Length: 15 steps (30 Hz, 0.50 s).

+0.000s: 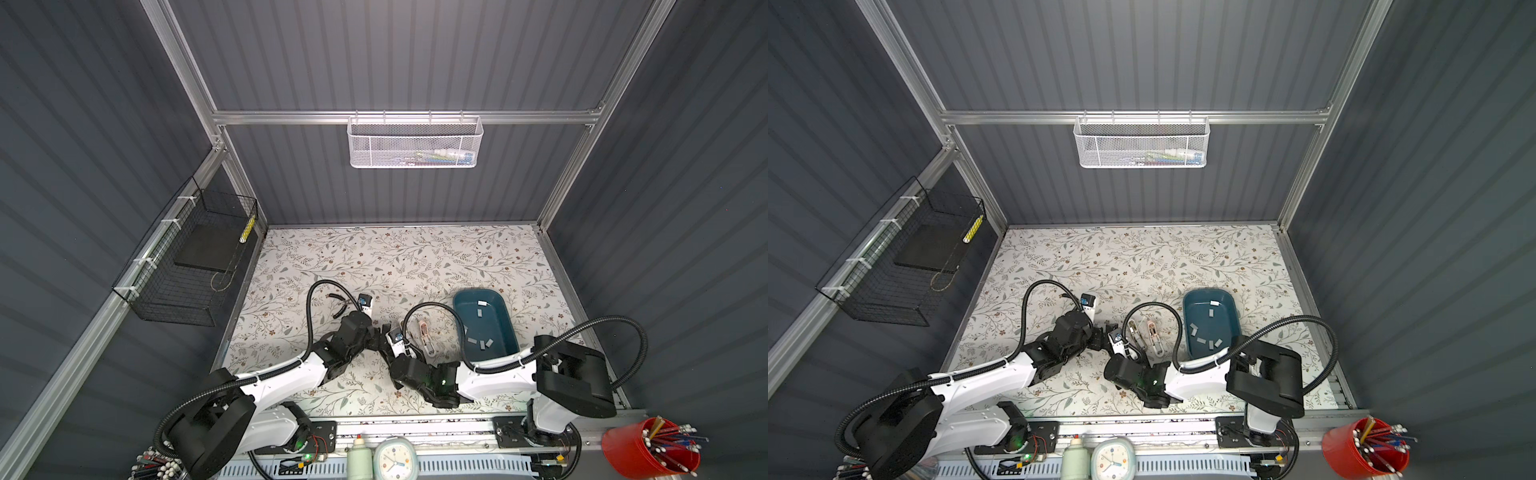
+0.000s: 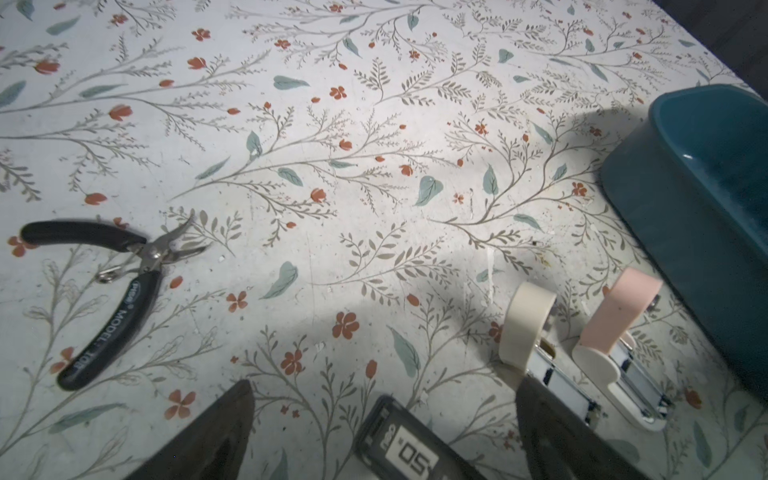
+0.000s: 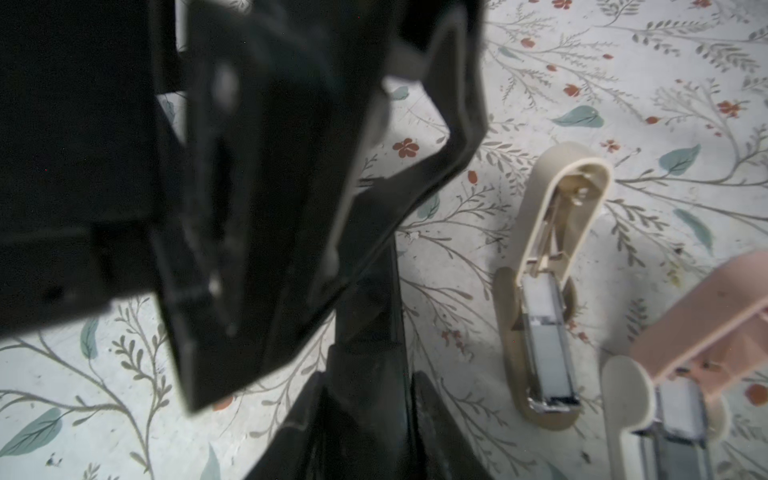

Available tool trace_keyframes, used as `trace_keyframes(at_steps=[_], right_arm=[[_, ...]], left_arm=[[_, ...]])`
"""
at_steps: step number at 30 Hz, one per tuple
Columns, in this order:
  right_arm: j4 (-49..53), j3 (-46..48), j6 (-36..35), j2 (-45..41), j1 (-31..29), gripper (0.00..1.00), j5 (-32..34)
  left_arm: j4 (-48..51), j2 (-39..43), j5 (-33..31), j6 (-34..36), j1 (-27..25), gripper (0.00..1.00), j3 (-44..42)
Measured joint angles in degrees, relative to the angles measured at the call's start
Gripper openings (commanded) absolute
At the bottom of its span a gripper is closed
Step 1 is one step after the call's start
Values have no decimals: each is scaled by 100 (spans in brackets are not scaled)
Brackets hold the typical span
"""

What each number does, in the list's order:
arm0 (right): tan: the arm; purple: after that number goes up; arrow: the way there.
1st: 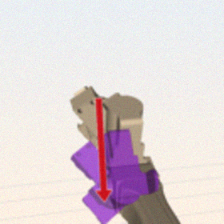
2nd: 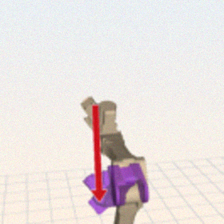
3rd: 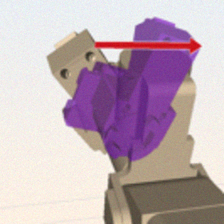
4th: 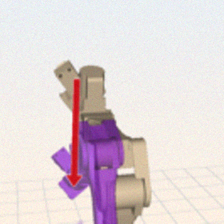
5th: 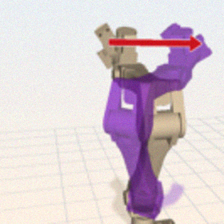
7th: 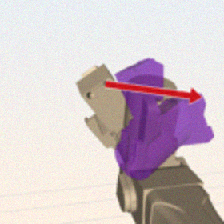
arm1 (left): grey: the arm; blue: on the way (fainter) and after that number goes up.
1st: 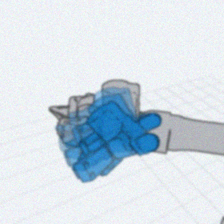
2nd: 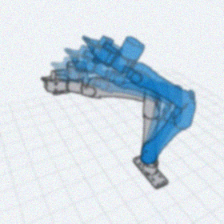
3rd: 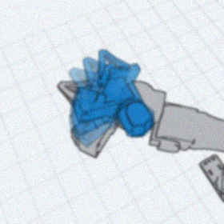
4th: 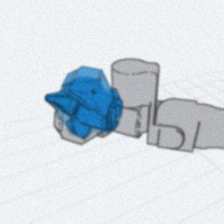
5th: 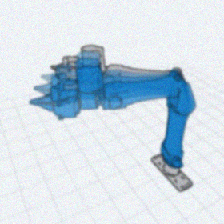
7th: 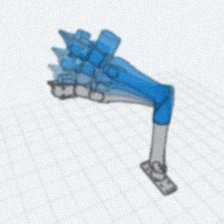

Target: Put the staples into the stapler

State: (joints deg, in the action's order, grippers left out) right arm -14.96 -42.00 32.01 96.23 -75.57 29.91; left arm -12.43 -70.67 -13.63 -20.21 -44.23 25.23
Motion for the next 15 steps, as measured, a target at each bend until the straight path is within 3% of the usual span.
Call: trace_keyframes(at_steps=[6, 15], right_arm=[[-787, 293, 234, 243, -94, 24, 133], [-2210, 634, 647, 811, -317, 22, 745]], left_arm=[[-573, -310, 304, -85, 2, 96, -479], [-2028, -841, 424, -125, 11, 95, -883]])
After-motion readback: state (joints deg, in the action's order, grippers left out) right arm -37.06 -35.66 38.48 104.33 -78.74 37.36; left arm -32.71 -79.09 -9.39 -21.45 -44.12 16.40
